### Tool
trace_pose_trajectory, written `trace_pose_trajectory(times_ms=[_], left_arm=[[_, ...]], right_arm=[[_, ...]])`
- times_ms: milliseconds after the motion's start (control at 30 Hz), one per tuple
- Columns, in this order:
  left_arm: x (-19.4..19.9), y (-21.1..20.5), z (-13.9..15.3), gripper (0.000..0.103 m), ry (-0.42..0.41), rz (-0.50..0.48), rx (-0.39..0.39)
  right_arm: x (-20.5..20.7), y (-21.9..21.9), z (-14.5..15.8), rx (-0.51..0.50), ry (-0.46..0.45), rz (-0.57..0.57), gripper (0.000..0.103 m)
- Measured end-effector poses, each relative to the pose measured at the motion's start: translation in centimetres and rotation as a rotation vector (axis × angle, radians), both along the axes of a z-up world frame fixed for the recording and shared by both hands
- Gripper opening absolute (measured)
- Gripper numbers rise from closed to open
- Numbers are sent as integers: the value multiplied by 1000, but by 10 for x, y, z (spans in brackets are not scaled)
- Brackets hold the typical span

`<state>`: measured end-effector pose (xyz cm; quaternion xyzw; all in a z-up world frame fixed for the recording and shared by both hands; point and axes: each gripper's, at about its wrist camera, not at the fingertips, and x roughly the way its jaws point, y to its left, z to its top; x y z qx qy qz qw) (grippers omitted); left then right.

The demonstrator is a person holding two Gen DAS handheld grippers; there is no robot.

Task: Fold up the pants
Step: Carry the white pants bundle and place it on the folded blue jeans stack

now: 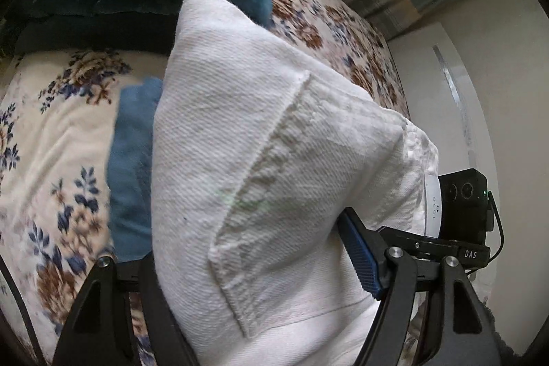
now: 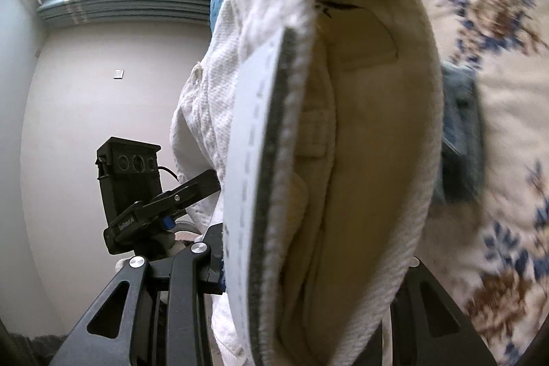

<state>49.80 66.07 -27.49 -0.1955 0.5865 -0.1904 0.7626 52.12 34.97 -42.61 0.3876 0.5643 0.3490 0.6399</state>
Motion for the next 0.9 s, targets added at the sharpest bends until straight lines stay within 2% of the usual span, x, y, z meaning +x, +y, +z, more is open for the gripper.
trace_pose_trajectory(times_ms=[67,267,333,433,567,600,633,667,700,767,800,833,900], left_arm=[[14,18,-12,72,9,20,-14],[63,34,-45,72,38,48,-51],[74,39,-57,72,54,47,-49],[82,41,-82,74,108,35,-24],[79,39,-105,79,154,6,10],[78,39,-106,81,158,9,22],[77,39,-104,81,161,17,35],[75,41,-101,81,164,31,56],[74,41,-96,81,160,39,77],[68,36,-82,83,123,45,168],[65,33,-74,86,103,44,218],[61,33,-71,96,86,44,263],[50,27,-58,98,59,47,335]], right_arm=[[7,13,-4,-14,5,18,40],[46,54,-9,-60,38,49,40],[61,85,-9,-75,56,42,40],[67,57,-18,-125,99,49,40],[69,63,-39,-209,149,42,44],[67,61,-39,-235,150,34,53],[64,55,-31,-267,147,21,64],[58,49,-16,-297,147,6,69],[55,43,-8,-340,144,-12,81],[42,30,4,-385,119,-50,85],[40,16,23,-469,102,-72,93],[26,0,46,-563,74,-85,93],[11,5,79,-712,-5,-105,94]])
